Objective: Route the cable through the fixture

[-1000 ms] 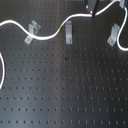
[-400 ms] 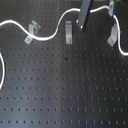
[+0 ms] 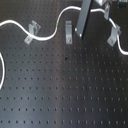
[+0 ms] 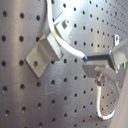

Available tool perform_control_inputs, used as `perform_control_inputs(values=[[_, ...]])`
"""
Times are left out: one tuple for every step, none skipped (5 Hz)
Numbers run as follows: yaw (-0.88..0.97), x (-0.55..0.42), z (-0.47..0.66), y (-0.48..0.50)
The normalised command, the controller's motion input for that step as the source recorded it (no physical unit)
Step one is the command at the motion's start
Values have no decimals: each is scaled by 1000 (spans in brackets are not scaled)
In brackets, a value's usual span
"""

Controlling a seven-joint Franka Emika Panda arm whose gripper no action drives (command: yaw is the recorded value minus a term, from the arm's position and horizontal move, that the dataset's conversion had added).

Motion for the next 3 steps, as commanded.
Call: perform_control_inputs(values=[[-220,-243,230,-97],[-223,-237,452,-6],[-86,-279,447,171]])
